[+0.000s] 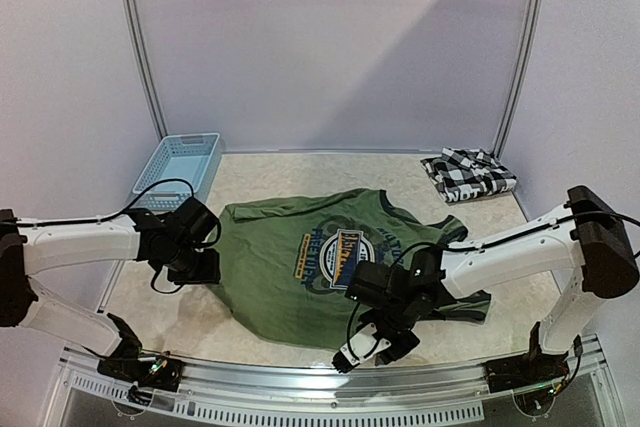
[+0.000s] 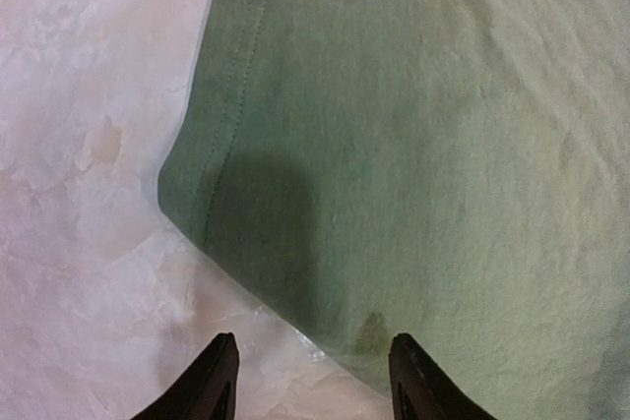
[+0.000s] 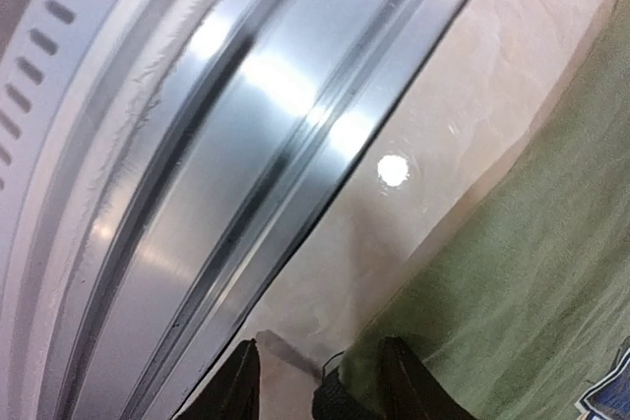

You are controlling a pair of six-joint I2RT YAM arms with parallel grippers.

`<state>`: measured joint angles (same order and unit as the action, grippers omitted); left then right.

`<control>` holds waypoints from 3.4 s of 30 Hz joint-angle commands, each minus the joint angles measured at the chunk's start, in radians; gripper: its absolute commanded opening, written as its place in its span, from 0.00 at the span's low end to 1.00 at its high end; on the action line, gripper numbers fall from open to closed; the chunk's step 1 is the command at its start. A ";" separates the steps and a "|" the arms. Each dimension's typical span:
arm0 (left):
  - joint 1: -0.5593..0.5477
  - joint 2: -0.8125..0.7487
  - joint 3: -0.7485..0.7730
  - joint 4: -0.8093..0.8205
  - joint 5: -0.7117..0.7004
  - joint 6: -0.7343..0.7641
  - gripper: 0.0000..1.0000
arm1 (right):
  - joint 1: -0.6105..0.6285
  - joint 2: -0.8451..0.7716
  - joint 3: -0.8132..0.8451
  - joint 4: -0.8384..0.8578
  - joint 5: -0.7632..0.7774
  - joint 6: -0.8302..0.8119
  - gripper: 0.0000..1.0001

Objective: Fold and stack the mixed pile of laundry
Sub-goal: Flatten out the crumpled tank top at the center of the board.

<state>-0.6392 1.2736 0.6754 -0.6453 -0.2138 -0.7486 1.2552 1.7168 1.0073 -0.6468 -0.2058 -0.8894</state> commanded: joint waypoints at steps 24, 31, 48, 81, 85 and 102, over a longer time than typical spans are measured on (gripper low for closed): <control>-0.182 -0.028 0.251 -0.025 0.092 0.467 0.36 | -0.531 0.194 0.436 -0.082 -0.440 0.313 0.00; -0.366 0.183 0.330 -0.096 0.063 0.589 0.39 | -0.578 0.311 0.475 -0.104 -0.480 0.360 0.00; -0.512 0.437 0.344 -0.149 -0.091 0.605 0.44 | -0.635 0.318 0.467 -0.154 -0.555 0.370 0.00; -0.039 0.324 0.724 -0.226 -0.057 0.727 0.76 | -0.894 0.443 1.030 -0.295 -0.307 0.447 0.54; 0.047 0.431 0.753 -0.194 0.020 0.769 0.73 | -0.899 0.620 1.217 -0.365 -0.313 0.436 0.57; 0.061 0.374 0.745 -0.169 0.162 0.701 0.70 | -0.928 0.947 1.466 -0.356 -0.221 0.558 0.57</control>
<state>-0.5785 1.7081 1.4094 -0.8230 -0.0952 -0.0246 0.3477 2.6129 2.4130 -0.9943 -0.4339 -0.3824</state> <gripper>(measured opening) 0.699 0.575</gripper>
